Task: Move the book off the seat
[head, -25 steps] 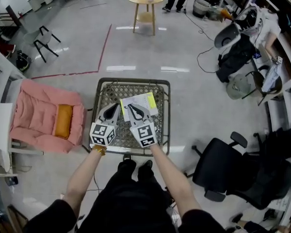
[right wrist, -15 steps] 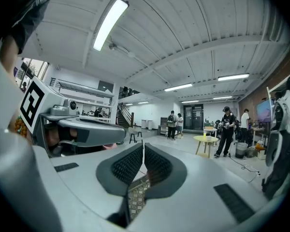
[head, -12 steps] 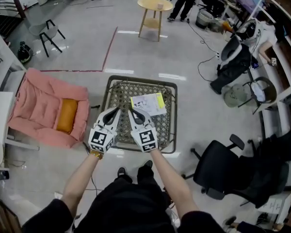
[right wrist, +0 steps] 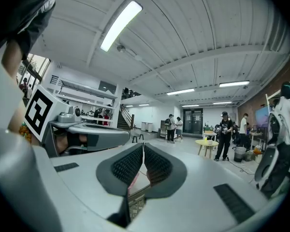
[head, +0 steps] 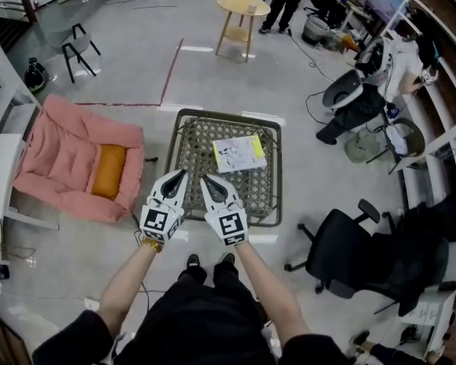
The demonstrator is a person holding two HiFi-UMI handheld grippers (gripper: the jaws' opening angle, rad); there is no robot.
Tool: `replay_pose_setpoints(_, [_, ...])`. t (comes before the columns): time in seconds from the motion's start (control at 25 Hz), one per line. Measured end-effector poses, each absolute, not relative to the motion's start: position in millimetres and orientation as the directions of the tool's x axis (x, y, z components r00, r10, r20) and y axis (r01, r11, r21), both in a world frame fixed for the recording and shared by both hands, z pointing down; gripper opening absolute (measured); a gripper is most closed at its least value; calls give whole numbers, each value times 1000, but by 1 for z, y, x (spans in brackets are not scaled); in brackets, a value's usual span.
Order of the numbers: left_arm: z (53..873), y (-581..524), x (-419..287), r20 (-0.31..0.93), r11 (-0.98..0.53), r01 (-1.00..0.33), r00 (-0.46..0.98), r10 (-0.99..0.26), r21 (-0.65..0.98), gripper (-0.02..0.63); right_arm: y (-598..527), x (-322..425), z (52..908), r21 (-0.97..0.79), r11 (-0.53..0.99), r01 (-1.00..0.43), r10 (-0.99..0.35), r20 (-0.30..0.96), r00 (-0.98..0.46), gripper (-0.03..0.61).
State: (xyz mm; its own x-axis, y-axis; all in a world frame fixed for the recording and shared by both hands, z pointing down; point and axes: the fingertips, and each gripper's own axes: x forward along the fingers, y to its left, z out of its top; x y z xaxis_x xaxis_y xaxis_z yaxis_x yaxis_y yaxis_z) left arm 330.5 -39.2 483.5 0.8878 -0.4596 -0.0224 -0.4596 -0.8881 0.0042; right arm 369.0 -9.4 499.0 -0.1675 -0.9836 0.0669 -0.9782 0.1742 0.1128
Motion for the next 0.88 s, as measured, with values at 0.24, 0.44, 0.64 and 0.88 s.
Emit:
replay_pose_setpoints(0.24, [480,7,312,-42,-871,-491,870,-491,-8,23,33,366,499,118,187,-975,-982,34,-185,15])
replay_pose_setpoints(0.44, [490,55,306,-26,-858,-511,859,-511,-54,23,78,361,499,73,232,-970,-973,20,-231,15])
replay_pose_setpoints(0.64, [492,86,303,-42,-851,-520,854,-518,-74,23,98,353,510,62,267,-962,-964,21,-266,15])
replay_pose_setpoints(0.88, [502,91,291,-21,-837,-544,839,-544,-62,23,108,336,517,73,288,-955,-957,47,-285,15])
